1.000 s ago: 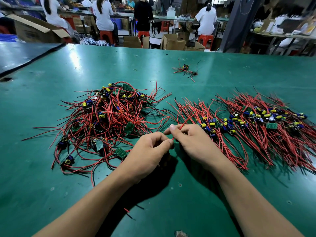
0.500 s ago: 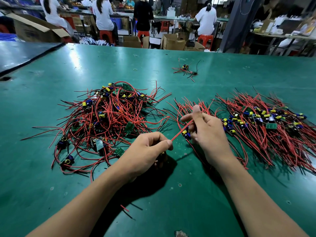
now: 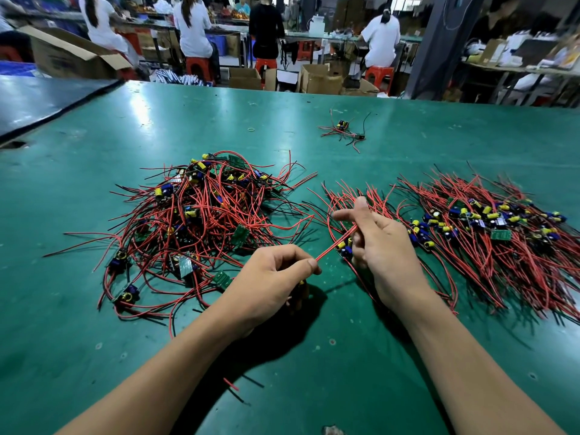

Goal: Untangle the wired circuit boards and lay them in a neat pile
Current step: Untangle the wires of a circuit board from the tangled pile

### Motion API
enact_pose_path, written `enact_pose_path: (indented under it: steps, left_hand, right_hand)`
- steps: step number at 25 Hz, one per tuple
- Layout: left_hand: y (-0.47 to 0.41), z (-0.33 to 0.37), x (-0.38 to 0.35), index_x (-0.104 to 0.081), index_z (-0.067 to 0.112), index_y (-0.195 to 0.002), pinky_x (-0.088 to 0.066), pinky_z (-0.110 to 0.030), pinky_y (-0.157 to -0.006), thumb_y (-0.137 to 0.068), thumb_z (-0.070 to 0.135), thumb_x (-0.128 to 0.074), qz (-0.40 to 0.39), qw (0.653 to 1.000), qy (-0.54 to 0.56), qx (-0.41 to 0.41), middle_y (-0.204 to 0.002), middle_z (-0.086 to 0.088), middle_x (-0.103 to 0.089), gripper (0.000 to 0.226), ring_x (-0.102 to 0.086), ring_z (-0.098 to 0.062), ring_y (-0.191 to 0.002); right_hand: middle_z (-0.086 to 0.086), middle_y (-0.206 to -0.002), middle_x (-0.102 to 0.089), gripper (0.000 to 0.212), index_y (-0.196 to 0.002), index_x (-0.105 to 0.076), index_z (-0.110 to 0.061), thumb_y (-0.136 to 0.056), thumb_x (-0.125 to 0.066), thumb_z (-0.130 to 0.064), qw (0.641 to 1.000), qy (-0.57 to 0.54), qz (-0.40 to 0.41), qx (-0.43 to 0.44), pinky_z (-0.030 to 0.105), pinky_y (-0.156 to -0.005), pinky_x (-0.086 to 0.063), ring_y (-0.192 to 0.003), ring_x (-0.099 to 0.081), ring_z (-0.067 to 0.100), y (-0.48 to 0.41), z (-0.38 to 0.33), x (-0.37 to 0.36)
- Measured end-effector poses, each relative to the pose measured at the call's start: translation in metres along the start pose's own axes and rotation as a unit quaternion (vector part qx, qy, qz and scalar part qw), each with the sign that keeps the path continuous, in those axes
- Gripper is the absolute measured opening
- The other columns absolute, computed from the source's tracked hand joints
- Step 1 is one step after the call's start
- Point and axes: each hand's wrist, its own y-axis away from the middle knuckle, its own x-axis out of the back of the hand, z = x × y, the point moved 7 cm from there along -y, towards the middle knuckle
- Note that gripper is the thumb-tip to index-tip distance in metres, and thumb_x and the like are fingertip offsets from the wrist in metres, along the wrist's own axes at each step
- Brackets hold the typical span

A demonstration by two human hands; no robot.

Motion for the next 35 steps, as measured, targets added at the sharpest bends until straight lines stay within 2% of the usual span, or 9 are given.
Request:
enact_pose_path:
  steps: [4,9,13,19,22,24,27,29,35]
  left_hand:
    - [-0.001,0.000,0.001,-0.067,0.008,-0.081,-0.036,-0.021,-0.041,-0.095,0.016,-0.060,0.017,0.999,0.034,-0.002,-0.050,-0.006,-0.054,0.017,-0.047,-0.019,-0.040]
    - [0.000,0.002,0.003,-0.061,-0.002,-0.081,-0.037,-0.018,-0.037,-0.096,0.010,-0.057,0.040,0.996,0.084,-0.006,-0.051,-0.006,-0.052,0.019,-0.045,-0.012,-0.037]
    - [0.000,0.003,0.002,-0.061,0.006,-0.076,-0.036,-0.018,-0.037,-0.096,0.013,-0.058,0.033,0.996,0.081,0.012,-0.052,-0.008,-0.053,0.021,-0.045,-0.014,-0.037]
    - [0.001,0.008,-0.002,-0.061,0.009,-0.076,-0.036,-0.020,-0.042,-0.096,0.017,-0.058,0.001,1.000,0.017,0.001,-0.052,-0.003,-0.056,0.021,-0.047,-0.017,-0.042]
    - [0.002,0.008,-0.006,-0.062,0.012,-0.077,-0.036,-0.022,-0.045,-0.096,0.019,-0.059,-0.017,1.000,-0.009,0.003,-0.054,-0.002,-0.059,0.020,-0.049,-0.018,-0.045]
    - [0.002,0.008,-0.007,-0.063,0.013,-0.077,-0.036,-0.023,-0.046,-0.096,0.020,-0.059,-0.023,1.000,-0.016,0.004,-0.055,-0.002,-0.059,0.020,-0.049,-0.018,-0.045]
    - [0.003,0.009,-0.005,-0.065,0.011,-0.079,-0.037,-0.022,-0.045,-0.095,0.019,-0.060,-0.024,1.000,-0.005,0.005,-0.055,-0.003,-0.058,0.019,-0.049,-0.018,-0.045]
    - [0.005,0.008,-0.004,-0.068,0.009,-0.080,-0.039,-0.021,-0.044,-0.094,0.017,-0.061,-0.032,0.999,0.010,0.013,-0.057,-0.006,-0.060,0.018,-0.051,-0.019,-0.045]
    - [0.005,0.008,-0.005,-0.072,0.004,-0.092,-0.042,-0.021,-0.046,-0.093,0.019,-0.061,-0.076,0.991,0.079,0.075,-0.072,-0.013,-0.070,0.018,-0.060,-0.019,-0.050]
  right_hand:
    - [-0.005,-0.058,-0.031,0.053,-0.104,-0.070,-0.004,-0.079,-0.068,-0.050,0.990,-0.083,-0.080,-0.080,0.017,-0.039,-0.025,-0.039,-0.028,0.004,0.005,0.010,-0.019]
    - [-0.012,-0.049,-0.054,0.038,-0.091,-0.075,-0.004,-0.095,-0.065,-0.040,0.981,0.049,-0.176,-0.066,0.010,-0.042,-0.034,-0.041,-0.043,-0.002,0.024,0.023,-0.043]
    - [0.011,-0.067,-0.071,0.042,-0.085,-0.077,-0.004,-0.091,-0.068,-0.045,0.984,0.094,-0.153,-0.009,0.022,-0.059,-0.044,-0.061,-0.058,0.009,0.018,0.014,-0.036]
    - [-0.020,-0.044,-0.050,0.038,-0.081,-0.077,-0.008,-0.097,-0.064,-0.039,0.973,0.217,-0.029,0.076,0.014,-0.048,-0.031,-0.044,-0.043,-0.001,0.000,0.000,-0.005]
    - [-0.007,-0.052,-0.058,0.042,-0.079,-0.074,-0.001,-0.097,-0.064,-0.038,0.953,0.270,0.064,0.125,0.033,-0.061,-0.043,-0.053,-0.047,0.017,-0.004,-0.010,0.014]
    - [0.002,-0.060,-0.066,0.042,-0.078,-0.076,-0.007,-0.098,-0.061,-0.041,0.946,0.285,0.087,0.127,0.035,-0.062,-0.046,-0.057,-0.055,0.026,-0.003,-0.013,0.016]
    - [-0.004,-0.053,-0.049,0.049,-0.069,-0.072,-0.013,-0.103,-0.052,-0.042,0.998,0.048,0.044,0.001,0.021,-0.041,-0.033,-0.038,-0.038,0.011,-0.005,0.003,0.010]
    - [-0.003,-0.052,-0.043,0.051,-0.066,-0.065,-0.010,-0.104,-0.049,-0.039,0.992,-0.091,0.022,-0.089,0.017,-0.034,-0.026,-0.033,-0.029,0.007,-0.005,0.011,0.004]
    - [-0.006,-0.056,-0.037,0.041,-0.093,-0.068,-0.005,-0.094,-0.057,-0.045,0.980,-0.163,-0.025,-0.111,0.017,-0.036,-0.022,-0.035,-0.025,0.003,-0.002,0.005,-0.001]
